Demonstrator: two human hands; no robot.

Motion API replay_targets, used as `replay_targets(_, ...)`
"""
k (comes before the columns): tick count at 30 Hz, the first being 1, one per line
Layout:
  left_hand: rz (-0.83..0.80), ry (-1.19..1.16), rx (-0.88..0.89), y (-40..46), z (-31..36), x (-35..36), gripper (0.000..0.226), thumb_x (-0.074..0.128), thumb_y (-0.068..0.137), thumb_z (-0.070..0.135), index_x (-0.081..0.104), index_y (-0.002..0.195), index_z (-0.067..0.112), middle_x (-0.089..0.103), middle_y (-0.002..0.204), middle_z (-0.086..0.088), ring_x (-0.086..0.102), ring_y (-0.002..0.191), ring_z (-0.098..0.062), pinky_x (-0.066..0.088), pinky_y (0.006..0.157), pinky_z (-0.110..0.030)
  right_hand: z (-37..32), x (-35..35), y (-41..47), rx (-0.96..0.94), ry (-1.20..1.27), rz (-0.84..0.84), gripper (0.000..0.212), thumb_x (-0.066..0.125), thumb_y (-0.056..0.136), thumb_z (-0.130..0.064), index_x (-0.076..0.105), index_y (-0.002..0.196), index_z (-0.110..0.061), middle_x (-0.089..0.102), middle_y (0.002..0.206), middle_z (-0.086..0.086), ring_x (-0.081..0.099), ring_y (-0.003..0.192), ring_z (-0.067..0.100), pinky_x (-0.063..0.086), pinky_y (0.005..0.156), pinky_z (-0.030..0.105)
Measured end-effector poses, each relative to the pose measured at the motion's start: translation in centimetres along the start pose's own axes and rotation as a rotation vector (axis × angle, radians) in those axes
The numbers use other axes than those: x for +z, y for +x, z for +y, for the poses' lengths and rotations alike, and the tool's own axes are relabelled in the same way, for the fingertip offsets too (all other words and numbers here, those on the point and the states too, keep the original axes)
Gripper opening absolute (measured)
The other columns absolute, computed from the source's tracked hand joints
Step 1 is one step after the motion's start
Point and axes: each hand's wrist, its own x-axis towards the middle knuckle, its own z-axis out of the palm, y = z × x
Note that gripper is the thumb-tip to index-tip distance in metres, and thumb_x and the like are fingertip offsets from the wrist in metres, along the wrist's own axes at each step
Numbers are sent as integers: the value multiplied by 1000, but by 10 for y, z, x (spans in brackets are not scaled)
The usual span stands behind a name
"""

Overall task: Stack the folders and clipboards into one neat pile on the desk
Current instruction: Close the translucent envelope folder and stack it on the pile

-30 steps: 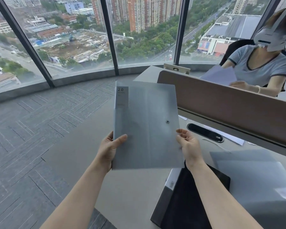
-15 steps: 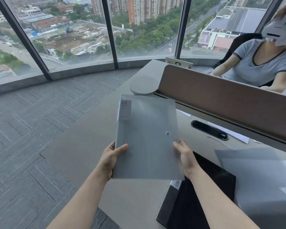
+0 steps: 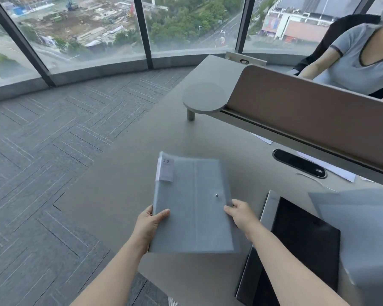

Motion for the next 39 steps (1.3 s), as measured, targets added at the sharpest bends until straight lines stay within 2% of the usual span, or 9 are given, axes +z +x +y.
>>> replay_targets(6,110,106,-57,11,-23,-16,20,76,81,8,67,100,7,75,95,-15,72,76,-30,59,66,-38,22,18,15,97,-202,-67,16,58,83,-3,69,84,-14,76,94,12,70,87,26,55,86,41)
replay_targets(9,146,178,-60,15,-30,-20,17,76,81,11,67,95,6,75,93,-14,71,74,-27,58,62,-36,35,21,26,104,-323,-67,4,64,74,-11,63,70,-12,71,79,12,63,76,24,50,71,37)
replay_targets(12,218,376,-28,17,-35,-21,23,78,78,26,65,87,10,73,88,-7,70,79,-26,58,69,-42,27,22,21,126,-439,-39,30,68,73,-19,43,58,-18,50,56,5,59,57,23,39,61,30)
replay_targets(14,265,532,-8,16,-34,-20,26,76,79,34,61,85,14,71,87,-1,68,81,-22,55,69,-39,20,22,15,152,-514,-25,36,68,79,-21,39,56,-19,51,51,3,58,48,22,39,57,27)
replay_targets(19,361,800,49,16,-34,-15,58,71,78,46,48,125,20,57,115,-2,61,100,-27,48,78,-37,11,21,14,168,-746,-27,21,64,81,-29,59,65,-16,62,66,5,53,62,22,40,60,27)
replay_targets(23,442,1147,142,18,-32,-4,78,68,79,49,35,145,24,40,142,-8,40,129,-28,37,101,-42,3,20,13,218,-924,-60,27,63,82,-25,51,61,-14,52,61,3,49,59,24,36,52,25)
replay_targets(26,302,1352,283,23,-28,10,76,64,83,46,31,149,28,25,158,-4,22,145,-25,24,113,-39,-5,19,10,291,-949,-109,26,59,79,-26,48,60,-14,46,57,2,42,49,21,31,48,22)
replay_targets(31,-87,1535,440,32,-25,44,74,61,87,46,26,151,33,10,165,1,4,152,-24,7,122,-41,-18,22,13,389,-576,-64,16,52,79,-19,55,65,-13,49,56,4,36,46,20,28,47,19)
replay_targets(39,-150,1546,444,41,-32,57,71,59,86,55,28,148,43,5,166,3,0,152,-25,0,122,-47,-20,32,44,385,-372,81,21,52,85,-6,60,65,-10,61,57,5,42,43,21,33,47,21)
